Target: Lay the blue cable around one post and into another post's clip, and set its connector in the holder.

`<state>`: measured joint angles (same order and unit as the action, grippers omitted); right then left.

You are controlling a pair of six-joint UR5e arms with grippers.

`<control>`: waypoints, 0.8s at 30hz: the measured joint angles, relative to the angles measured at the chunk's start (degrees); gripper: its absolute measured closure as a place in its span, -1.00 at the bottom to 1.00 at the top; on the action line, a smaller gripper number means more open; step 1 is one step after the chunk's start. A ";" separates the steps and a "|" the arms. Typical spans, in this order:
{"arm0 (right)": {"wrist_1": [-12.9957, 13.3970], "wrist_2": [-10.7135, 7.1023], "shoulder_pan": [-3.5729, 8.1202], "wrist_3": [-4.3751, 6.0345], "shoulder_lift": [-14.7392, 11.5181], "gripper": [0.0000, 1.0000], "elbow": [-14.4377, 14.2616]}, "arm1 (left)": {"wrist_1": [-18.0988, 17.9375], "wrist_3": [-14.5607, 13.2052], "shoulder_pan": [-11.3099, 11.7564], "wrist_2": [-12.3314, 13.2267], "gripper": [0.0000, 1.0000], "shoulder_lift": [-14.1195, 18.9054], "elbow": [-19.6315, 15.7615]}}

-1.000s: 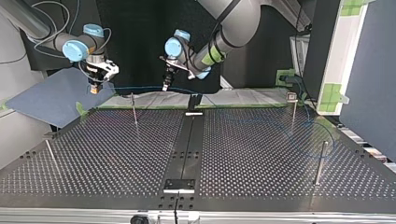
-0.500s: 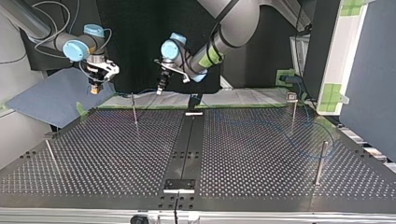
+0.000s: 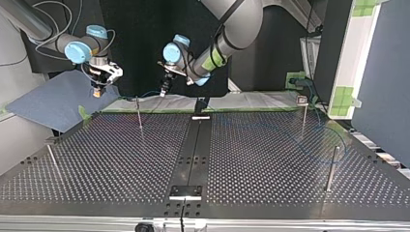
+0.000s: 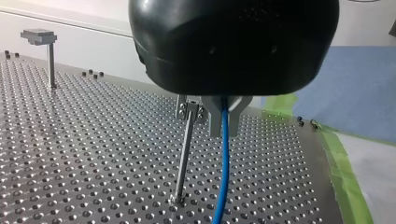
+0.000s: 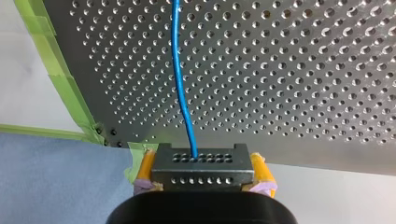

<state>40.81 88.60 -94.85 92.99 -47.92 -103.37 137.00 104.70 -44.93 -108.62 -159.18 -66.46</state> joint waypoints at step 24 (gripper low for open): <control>-0.61 2.61 1.16 -0.14 0.13 1.00 -0.14 | 0.60 0.98 1.55 -2.23 0.98 0.58 0.06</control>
<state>40.21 91.21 -93.69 92.85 -47.79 -103.52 137.60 105.68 -43.38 -110.85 -158.60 -66.41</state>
